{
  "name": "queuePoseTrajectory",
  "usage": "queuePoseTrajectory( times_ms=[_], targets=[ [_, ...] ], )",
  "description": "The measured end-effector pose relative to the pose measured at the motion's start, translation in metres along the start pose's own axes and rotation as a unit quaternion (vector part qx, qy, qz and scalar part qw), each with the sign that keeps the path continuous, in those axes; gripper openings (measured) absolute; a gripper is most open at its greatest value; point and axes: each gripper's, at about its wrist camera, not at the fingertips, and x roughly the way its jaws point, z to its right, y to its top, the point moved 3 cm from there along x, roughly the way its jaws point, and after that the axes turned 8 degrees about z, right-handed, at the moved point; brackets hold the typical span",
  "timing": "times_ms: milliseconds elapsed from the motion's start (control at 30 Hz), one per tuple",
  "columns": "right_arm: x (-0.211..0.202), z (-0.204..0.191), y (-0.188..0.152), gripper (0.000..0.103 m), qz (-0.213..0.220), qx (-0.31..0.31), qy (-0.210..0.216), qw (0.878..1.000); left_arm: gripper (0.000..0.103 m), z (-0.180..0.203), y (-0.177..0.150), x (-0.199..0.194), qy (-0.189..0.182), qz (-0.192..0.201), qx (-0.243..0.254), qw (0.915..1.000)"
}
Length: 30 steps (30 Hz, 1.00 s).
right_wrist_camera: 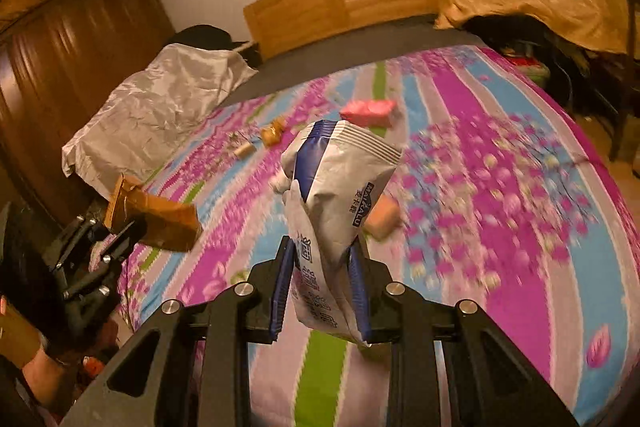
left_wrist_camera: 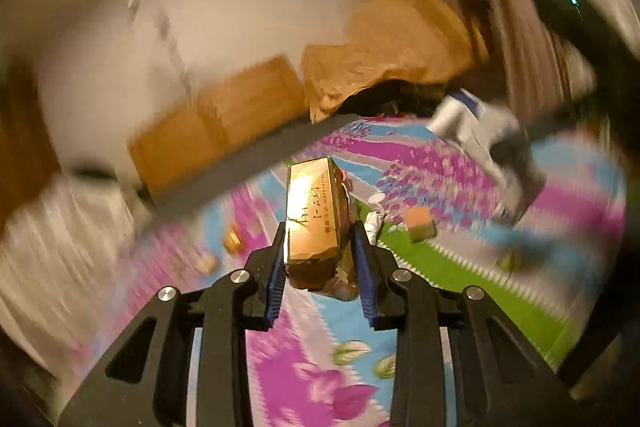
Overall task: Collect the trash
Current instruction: 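Carry the gold box and white pouch with both tools over the green bin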
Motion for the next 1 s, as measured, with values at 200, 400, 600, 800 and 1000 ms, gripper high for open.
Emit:
queuePoseTrajectory(
  times_ms=[200,400,600,800,1000],
  targets=[
    [-0.031,-0.006,-0.023,0.029,-0.001,-0.010,-0.015,1.000,0.030,0.061,0.004,-0.016,0.025,0.037,0.151,0.9875],
    [-0.052,-0.009,-0.027,0.029,0.011,-0.010,-0.024,1.000,0.030,0.075,0.016,-0.023,0.017,0.031,0.143,0.9890],
    [-0.082,-0.004,-0.029,0.029,0.033,-0.012,-0.039,0.999,0.030,0.049,0.035,-0.007,-0.039,-0.026,-0.006,0.9989],
    [-0.119,0.013,-0.036,0.029,0.054,-0.005,-0.067,0.996,0.030,0.049,0.052,0.018,-0.077,-0.068,-0.062,0.9928],
    [-0.162,0.044,-0.040,0.029,0.083,0.021,-0.107,0.991,0.029,0.077,0.076,0.034,-0.118,-0.093,-0.072,0.9860]
  ],
)
